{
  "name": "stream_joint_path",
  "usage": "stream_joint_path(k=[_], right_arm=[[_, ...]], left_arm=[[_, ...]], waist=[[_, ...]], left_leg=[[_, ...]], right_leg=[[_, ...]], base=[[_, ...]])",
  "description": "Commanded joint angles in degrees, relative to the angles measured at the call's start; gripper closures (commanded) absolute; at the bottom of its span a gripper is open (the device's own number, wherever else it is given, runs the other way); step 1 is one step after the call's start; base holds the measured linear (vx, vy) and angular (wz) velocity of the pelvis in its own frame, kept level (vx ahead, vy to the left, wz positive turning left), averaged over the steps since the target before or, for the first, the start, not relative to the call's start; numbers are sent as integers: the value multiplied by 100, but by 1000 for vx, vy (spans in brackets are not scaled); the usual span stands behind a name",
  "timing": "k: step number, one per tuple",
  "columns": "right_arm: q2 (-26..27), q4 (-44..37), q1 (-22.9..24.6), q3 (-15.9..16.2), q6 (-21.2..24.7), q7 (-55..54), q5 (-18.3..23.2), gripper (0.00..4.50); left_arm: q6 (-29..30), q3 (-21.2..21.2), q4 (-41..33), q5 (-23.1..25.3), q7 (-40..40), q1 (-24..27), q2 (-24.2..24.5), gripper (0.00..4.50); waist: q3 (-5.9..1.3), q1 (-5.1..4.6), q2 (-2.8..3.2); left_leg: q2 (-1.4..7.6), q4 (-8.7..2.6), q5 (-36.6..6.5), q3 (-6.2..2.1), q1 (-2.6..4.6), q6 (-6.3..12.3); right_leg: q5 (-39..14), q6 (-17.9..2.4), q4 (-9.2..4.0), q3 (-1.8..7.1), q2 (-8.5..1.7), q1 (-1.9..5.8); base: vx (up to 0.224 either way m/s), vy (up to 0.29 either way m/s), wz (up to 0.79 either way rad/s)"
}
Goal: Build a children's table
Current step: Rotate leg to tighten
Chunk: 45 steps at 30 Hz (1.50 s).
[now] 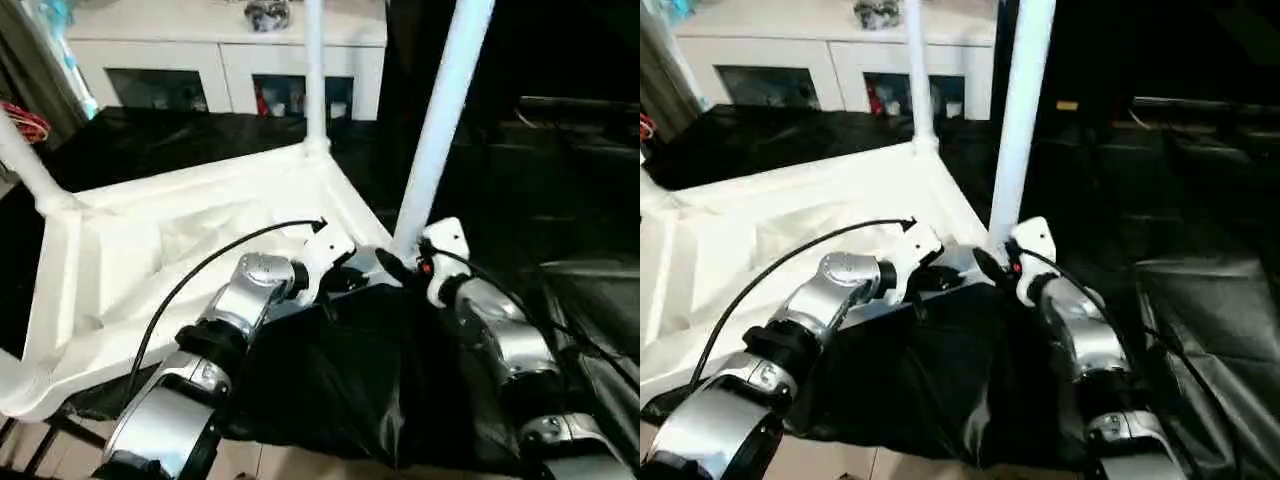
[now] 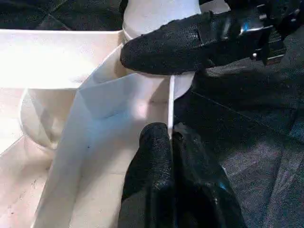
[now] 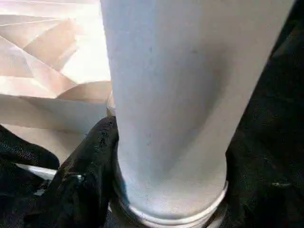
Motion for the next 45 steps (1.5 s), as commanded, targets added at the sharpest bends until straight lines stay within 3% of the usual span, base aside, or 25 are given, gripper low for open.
stream_joint_path(k=[1,5,8,11,20,21,27,33,38,42,45], right_arm=[[335,-14,25,377,74,510,85,104],[12,-232,149,353,71,954,177,71],[-378,-547,344,428,86,1536,284,47],[-703,-851,531,532,167,2136,396,33],[-1606,-1569,966,955,316,3751,535,33],[-1625,-1581,970,966,323,3777,534,57],[-1711,-1679,983,1034,418,3925,537,108],[-1644,-1699,993,1029,494,3929,617,158],[-1310,-1519,1001,896,563,3388,592,174],[-831,-894,720,738,318,2072,152,175],[-325,-406,394,572,339,877,-64,176]], left_arm=[[-279,-41,-182,-250,-144,-116,-331,450],[-359,-70,-338,-370,-551,-23,-137,450],[-417,-96,-470,-502,-1044,78,62,450],[-429,-129,-595,-580,-1475,162,228,450],[-354,-300,-892,-782,-2736,330,747,450],[-351,-300,-897,-785,-2762,332,760,450],[-321,-287,-928,-798,-3043,361,914,450],[-317,-279,-941,-809,-2922,381,911,450],[-312,-183,-757,-609,-2156,317,655,450],[-117,-122,-650,-499,-1472,222,366,450],[57,-28,-415,-382,-587,43,-20,450]], waist=[[-326,14,-84],[-333,18,-88],[-349,39,-88],[-333,102,-73],[-304,232,-77],[-303,241,-72],[-316,253,-77],[-320,259,-76],[-307,245,-82],[-286,164,-100],[-290,34,-93]], left_leg=[[82,-411,-1323,-66,17,326],[85,-407,-1297,-66,18,366],[96,-378,-1093,-54,8,524],[114,-370,-1095,-39,17,621],[149,-410,-1369,-41,38,442],[147,-409,-1378,-41,40,433],[144,-400,-1219,-43,35,413],[143,-393,-1173,-38,36,421],[138,-406,-1298,-45,42,355],[105,-435,-1432,-68,26,176],[77,-440,-1555,-88,49,60]], right_leg=[[-1502,-1260,-450,124,-215,278],[-1340,-1317,-437,124,-216,301],[-907,-1467,-385,127,-219,315],[-914,-1515,-388,127,-215,313],[-1480,-1387,-414,140,-233,278],[-1515,-1379,-421,141,-234,273],[-1333,-1386,-396,140,-229,271],[-1223,-1435,-384,139,-228,277],[-1498,-1353,-420,138,-234,265],[-2030,-1153,-473,132,-251,260],[-2362,-1035,-510,111,-233,245]], base=[[0,0,0],[0,0,0],[0,0,0],[0,0,0],[0,0,0],[0,0,0],[0,0,0],[0,0,0],[0,0,0],[0,0,0],[0,0,0]])
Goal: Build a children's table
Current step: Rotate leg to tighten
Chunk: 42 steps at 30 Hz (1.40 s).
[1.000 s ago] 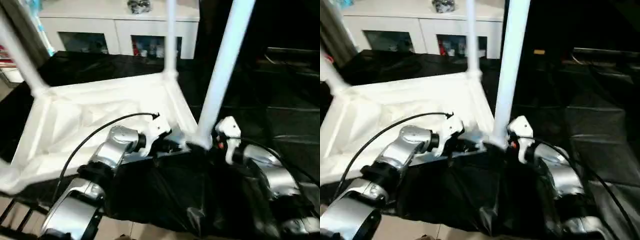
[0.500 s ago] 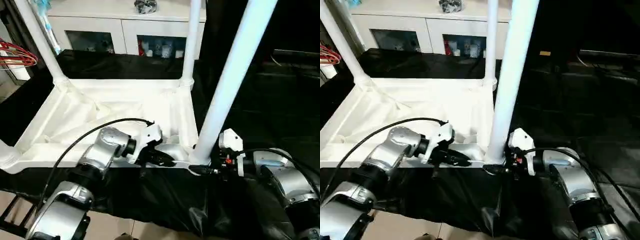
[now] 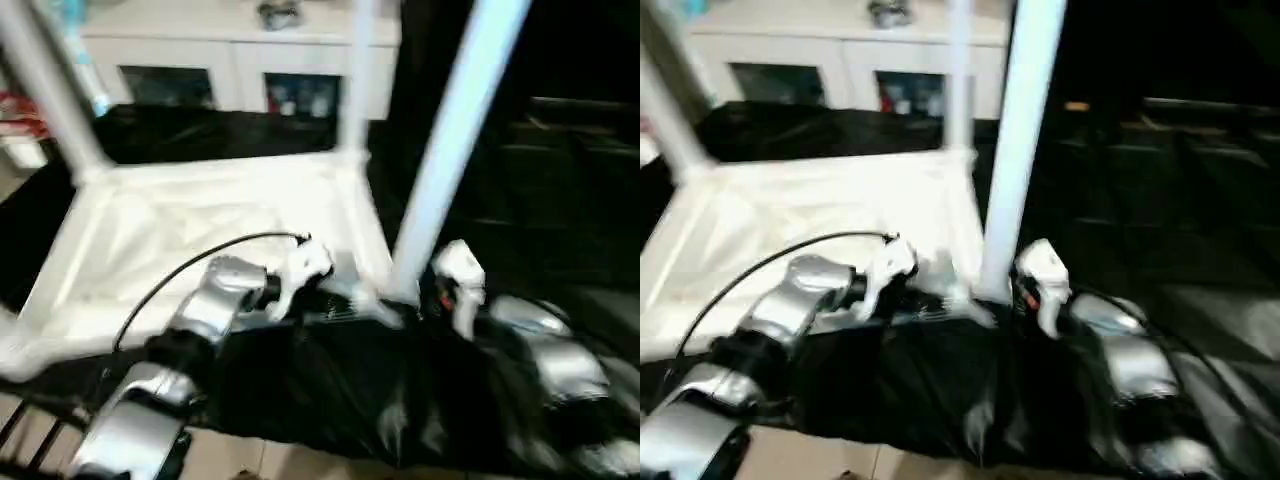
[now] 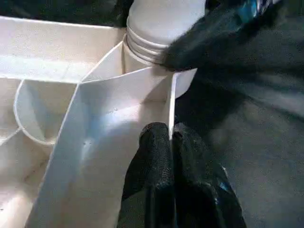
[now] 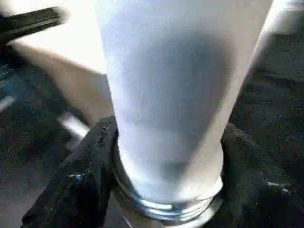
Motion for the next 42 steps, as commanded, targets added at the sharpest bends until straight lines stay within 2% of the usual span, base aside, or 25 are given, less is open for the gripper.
stream_joint_path(k=[1,2,5,7,8,11,15,17,20,26,32,42], right_arm=[[355,326,-79,319,107,-561,-318,177],[436,380,-127,317,120,-704,-359,177],[725,561,-298,348,100,-1133,-509,177],[868,661,-386,351,-88,-1215,-542,121],[922,736,-444,355,-317,-1201,-559,107],[900,724,-470,290,-367,-1118,-482,87],[620,570,-406,247,-350,-686,-357,53],[439,448,-322,254,-301,-345,-277,32],[-3,206,-84,460,-338,317,-342,9],[-453,-177,177,536,-239,1133,-175,9],[-720,-392,268,500,-82,1521,-57,9],[-864,-600,366,480,132,1851,108,96]], left_arm=[[7,47,-20,-170,513,-222,-480,450],[19,64,27,-153,673,-257,-550,450],[21,73,140,-118,990,-337,-764,450],[-28,42,135,-107,1016,-338,-844,450],[-87,14,111,-93,958,-324,-872,450],[-239,-55,50,-56,799,-280,-824,450],[-354,-109,-57,-121,493,-190,-659,450],[-365,-97,-105,-168,355,-146,-566,450],[-475,-62,-161,-237,79,-93,-400,450],[-546,-7,-209,-335,-358,-82,-188,450],[-565,21,-226,-368,-633,-83,-9,450],[-547,-45,-375,-442,-1185,72,198,450]], waist=[[-307,-4,-103],[-302,-23,-107],[-321,-31,-95],[-330,-37,-90],[-337,-40,-93],[-332,-37,-95],[-338,-30,-95],[-349,-3,-99],[-347,55,-94],[-331,108,-87],[-332,112,-80],[-339,129,-93]], left_leg=[[74,-442,-1546,-85,43,87],[65,-433,-1577,-74,50,111],[63,-430,-1432,-79,21,188],[68,-426,-1379,-78,14,228],[70,-422,-1389,-76,10,257],[71,-418,-1352,-68,13,330],[81,-415,-1364,-66,14,382],[88,-395,-1261,-56,20,459],[101,-386,-1151,-48,21,523],[113,-399,-1267,-48,29,510],[120,-406,-1280,-56,25,469],[130,-398,-1166,-51,14,502]], right_leg=[[-2288,-1051,-519,121,-224,247],[-2265,-1062,-523,124,-213,230],[-2037,-1095,-504,121,-212,256],[-1875,-1141,-487,123,-218,267],[-1816,-1168,-481,119,-223,270],[-1695,-1223,-477,125,-217,269],[-1600,-1261,-464,126,-216,284],[-1384,-1336,-445,132,-218,293],[-1211,-1391,-421,133,-219,300],[-1396,-1375,-433,133,-219,294],[-1424,-1386,-432,133,-223,294],[-1317,-1423,-406,132,-229,296]], base=[[0,0,0],[0,0,0],[0,0,0],[0,0,0],[0,0,0],[0,0,0],[0,0,0],[0,0,0],[0,0,0],[0,0,0],[0,0,0],[0,0,0]])
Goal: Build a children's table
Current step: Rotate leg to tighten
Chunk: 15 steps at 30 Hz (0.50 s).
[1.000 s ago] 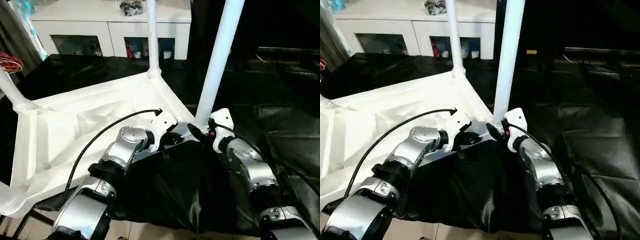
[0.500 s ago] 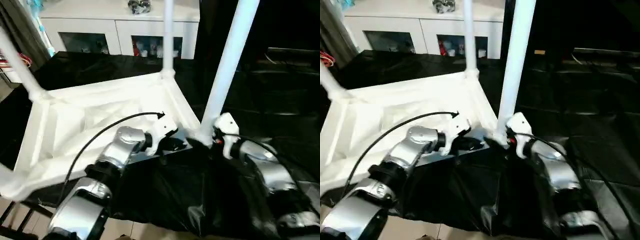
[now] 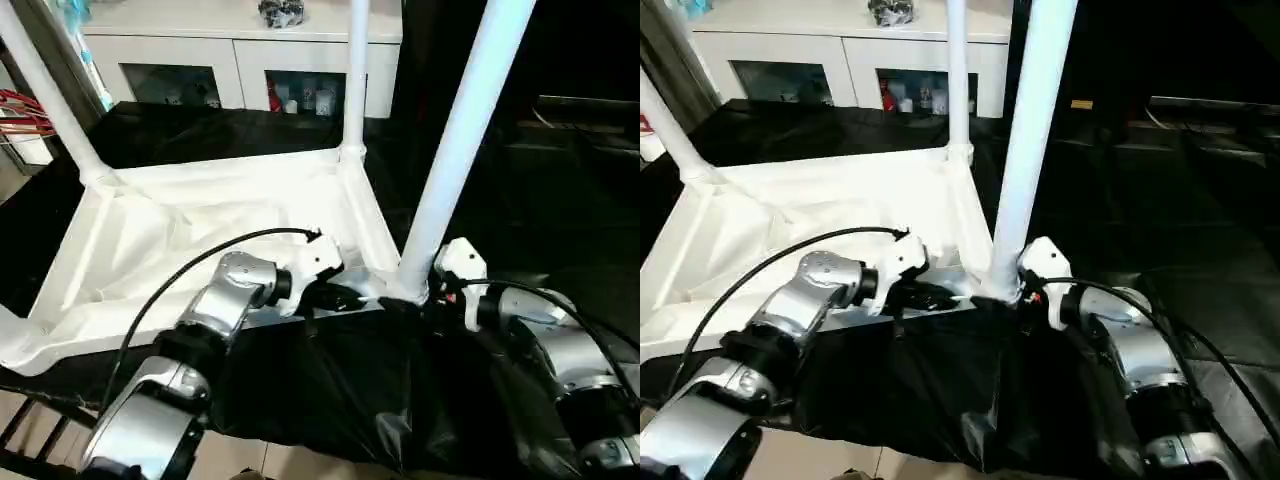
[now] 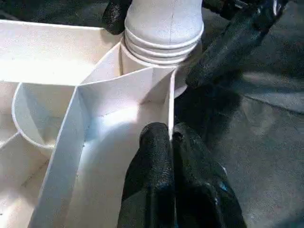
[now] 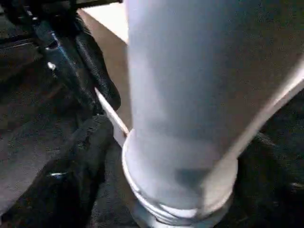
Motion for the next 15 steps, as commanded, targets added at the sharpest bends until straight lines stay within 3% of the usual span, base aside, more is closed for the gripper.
stream_joint_path(k=[1,9,15], right_arm=[[-28,-48,122,185,178,232,35,96],[-6,-121,184,262,199,265,6,167],[658,491,19,86,-90,-1078,-312,178]], left_arm=[[-155,58,-261,-396,-239,-10,-33,450],[-102,26,-333,-359,-372,50,36,450],[143,120,-62,-130,648,-108,-332,450]], waist=[[-339,9,-123],[-341,9,-129],[-313,-60,-138]], left_leg=[[127,-391,-1165,-52,26,503],[124,-383,-1157,-46,35,471],[103,-412,-1360,-55,28,314]], right_leg=[[-1312,-1415,-403,135,-225,299],[-1306,-1426,-401,137,-228,294],[-1749,-1309,-445,138,-236,268]], base=[[0,0,0],[0,0,0],[0,0,0]])
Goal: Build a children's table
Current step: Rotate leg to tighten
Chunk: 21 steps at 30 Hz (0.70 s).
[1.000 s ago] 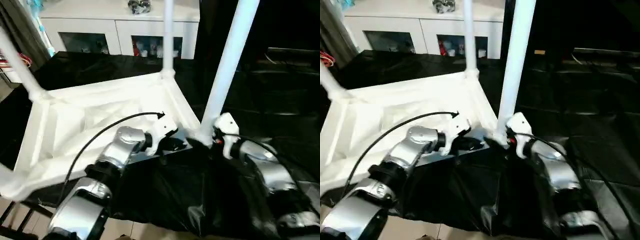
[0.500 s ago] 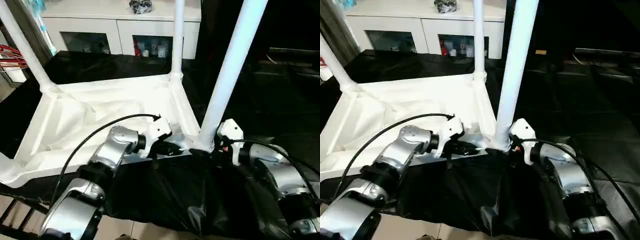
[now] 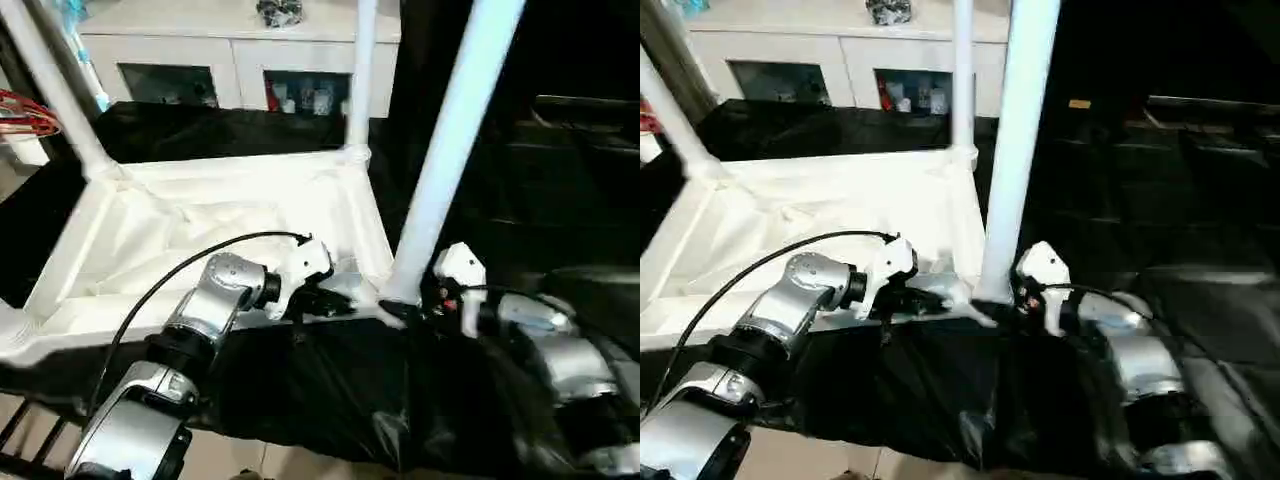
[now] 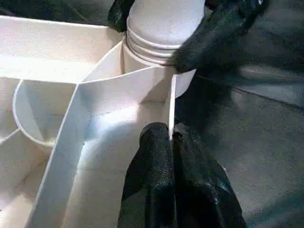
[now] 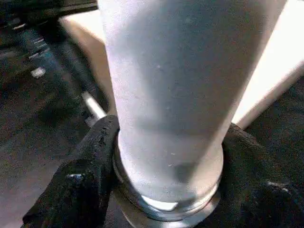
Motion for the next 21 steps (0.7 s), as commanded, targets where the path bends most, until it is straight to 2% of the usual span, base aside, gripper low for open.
stream_joint_path(k=[1,2,5,10,12,14,17,21], right_arm=[[197,302,-16,208,59,-358,-239,178],[281,387,-53,181,64,-563,-285,178],[753,772,-265,99,83,-1582,-492,178],[1423,1138,-594,104,95,-2551,-682,178],[1453,1152,-621,133,-15,-2635,-760,122],[1470,1178,-648,135,-220,-2710,-826,106],[1379,1104,-658,-45,-318,-2623,-665,74],[1097,890,-613,-150,-269,-2238,-482,41]], left_arm=[[30,65,-47,-128,335,-139,-347,450],[78,89,-1,-102,500,-169,-417,450],[188,130,204,39,1277,-265,-784,450],[110,244,287,-61,1987,-386,-1309,450],[111,234,277,-50,2003,-390,-1323,450],[118,229,259,-26,1992,-382,-1316,450],[2,218,228,-4,1822,-320,-1188,450],[-3,210,95,-64,1574,-225,-1013,450]], waist=[[-309,-8,-120],[-306,-29,-119],[-294,-94,-107],[-300,-136,-92],[-313,-135,-95],[-325,-128,-81],[-338,-115,-81],[-353,-98,-85]], left_leg=[[100,-427,-1399,-65,21,274],[99,-431,-1520,-71,53,224],[71,-439,-1615,-77,41,153],[63,-451,-1680,-93,31,170],[64,-447,-1683,-93,36,181],[74,-441,-1563,-84,24,230],[71,-431,-1441,-74,19,315],[75,-408,-1278,-64,10,425]], right_leg=[[-1863,-1267,-460,130,-235,268],[-2132,-1162,-498,133,-233,248],[-2347,-1072,-530,125,-222,234],[-2416,-997,-549,122,-221,236],[-2408,-977,-550,119,-221,235],[-2069,-1049,-523,132,-215,239],[-1744,-1163,-490,133,-216,260],[-1481,-1246,-458,132,-216,283]], base=[[0,0,0],[0,0,0],[0,0,0],[0,0,0],[0,0,0],[0,0,0],[0,0,0],[0,0,0]])
